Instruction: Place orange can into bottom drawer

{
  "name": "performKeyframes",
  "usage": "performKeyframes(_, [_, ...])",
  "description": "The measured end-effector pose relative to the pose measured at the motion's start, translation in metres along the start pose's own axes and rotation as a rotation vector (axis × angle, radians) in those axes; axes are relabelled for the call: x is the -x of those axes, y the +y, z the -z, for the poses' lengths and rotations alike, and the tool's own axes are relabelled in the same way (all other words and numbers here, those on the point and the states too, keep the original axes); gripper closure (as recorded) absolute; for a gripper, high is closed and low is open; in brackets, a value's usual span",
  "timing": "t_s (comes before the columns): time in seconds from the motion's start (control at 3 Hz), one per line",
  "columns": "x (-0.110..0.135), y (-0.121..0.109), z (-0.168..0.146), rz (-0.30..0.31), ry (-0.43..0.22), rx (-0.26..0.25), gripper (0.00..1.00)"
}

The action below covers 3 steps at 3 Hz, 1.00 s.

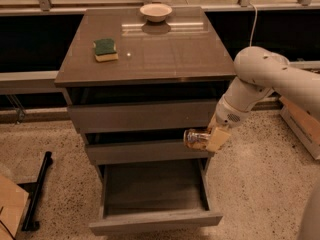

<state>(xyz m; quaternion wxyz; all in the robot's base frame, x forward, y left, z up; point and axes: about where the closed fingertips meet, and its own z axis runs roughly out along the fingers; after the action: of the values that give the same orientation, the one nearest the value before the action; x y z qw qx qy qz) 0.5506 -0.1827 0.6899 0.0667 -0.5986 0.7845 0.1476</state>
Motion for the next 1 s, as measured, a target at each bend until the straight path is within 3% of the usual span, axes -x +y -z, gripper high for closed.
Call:
performKeyframes(0.67, [0.012,-0.008,-0.095,-0.015,-0.088,0.066,1.00])
performKeyframes(1.0, [0.014,-0.025,-0.144,-0.030,-0.122,0.072,1.00])
